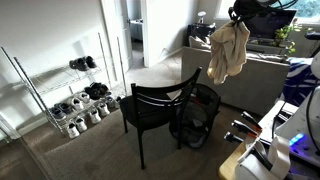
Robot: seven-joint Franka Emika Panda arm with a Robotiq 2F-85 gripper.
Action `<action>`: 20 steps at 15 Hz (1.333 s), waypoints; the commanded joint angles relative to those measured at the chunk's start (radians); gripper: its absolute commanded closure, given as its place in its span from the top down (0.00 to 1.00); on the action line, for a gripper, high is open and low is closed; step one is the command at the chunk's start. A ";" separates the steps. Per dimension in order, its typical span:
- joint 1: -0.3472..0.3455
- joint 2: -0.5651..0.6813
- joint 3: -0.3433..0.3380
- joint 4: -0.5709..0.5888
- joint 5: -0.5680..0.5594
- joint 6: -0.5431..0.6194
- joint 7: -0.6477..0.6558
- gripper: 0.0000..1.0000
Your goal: Put the cloth in the black item
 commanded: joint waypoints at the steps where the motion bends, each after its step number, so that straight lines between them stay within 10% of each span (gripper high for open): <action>1: -0.010 0.102 0.001 0.108 -0.064 -0.064 0.127 0.02; 12: 0.185 0.385 -0.129 0.279 -0.214 -0.131 0.337 0.02; 13: 0.216 0.406 -0.152 0.291 -0.210 -0.142 0.319 0.35; 20: 0.390 0.471 -0.263 0.244 -0.174 -0.072 0.293 0.73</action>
